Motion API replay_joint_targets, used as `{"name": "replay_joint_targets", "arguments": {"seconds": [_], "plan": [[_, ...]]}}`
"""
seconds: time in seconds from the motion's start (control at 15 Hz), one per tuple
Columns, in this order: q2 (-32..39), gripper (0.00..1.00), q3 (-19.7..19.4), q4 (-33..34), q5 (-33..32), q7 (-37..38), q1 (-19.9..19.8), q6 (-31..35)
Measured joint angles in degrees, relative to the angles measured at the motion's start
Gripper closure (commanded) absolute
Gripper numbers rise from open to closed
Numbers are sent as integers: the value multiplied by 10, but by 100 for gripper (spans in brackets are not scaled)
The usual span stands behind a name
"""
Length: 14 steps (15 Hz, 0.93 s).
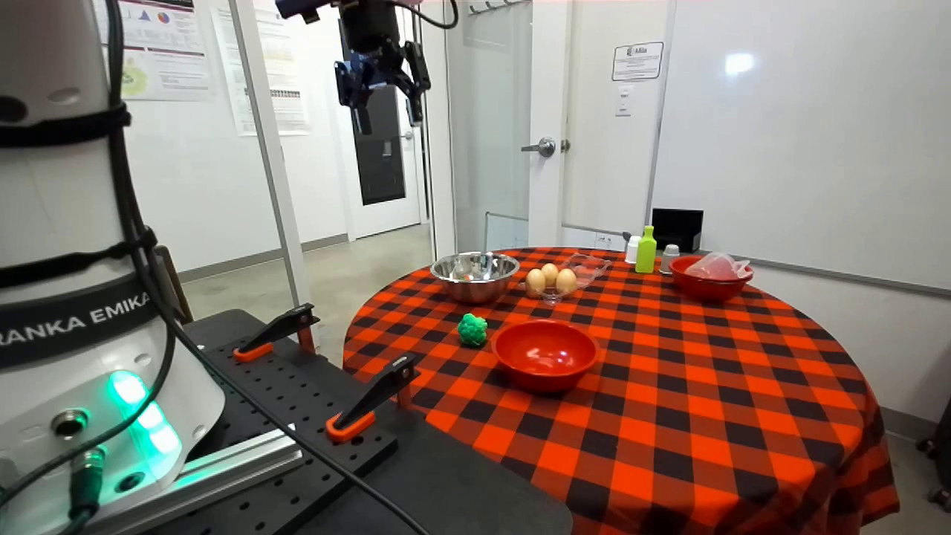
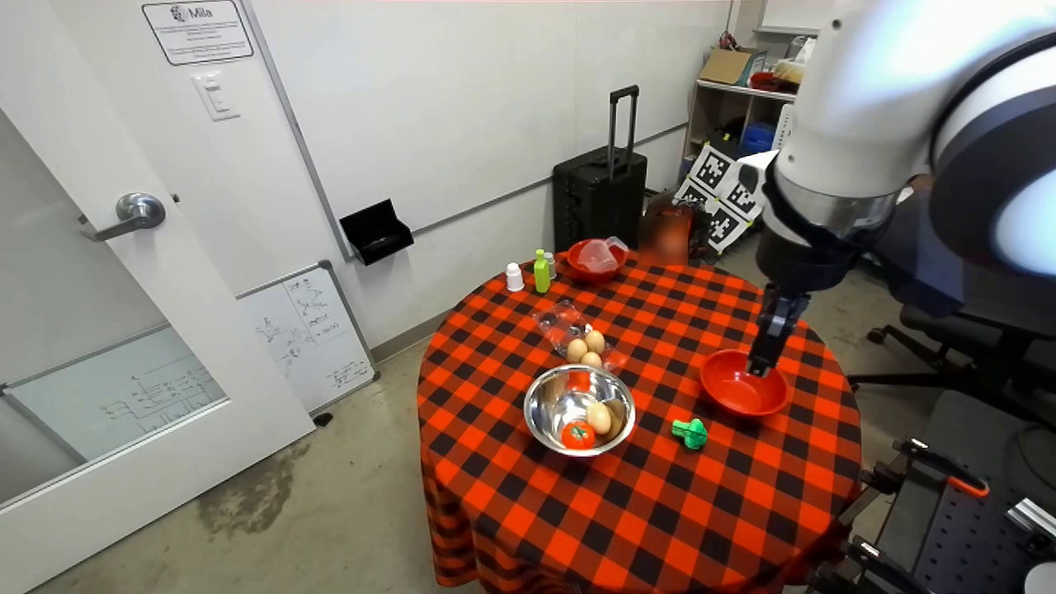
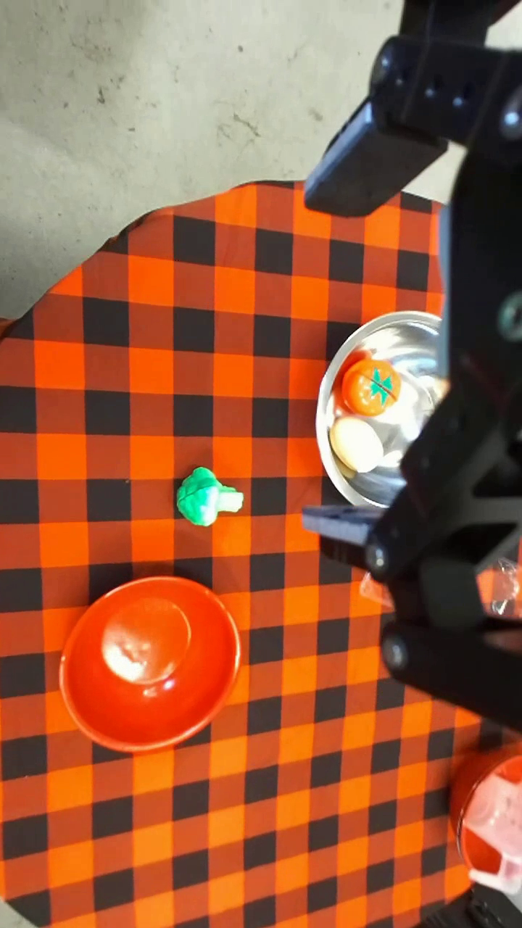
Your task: Take the egg out of the silver bowl
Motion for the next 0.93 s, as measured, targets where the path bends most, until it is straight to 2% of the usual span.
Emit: {"name": "replay_joint_targets", "arguments": {"seconds": [0.33,0.93], "plan": [[143,0,-2,75,-15,8,1,47],[362,0,-37,226,-36,98,13,88]]}}
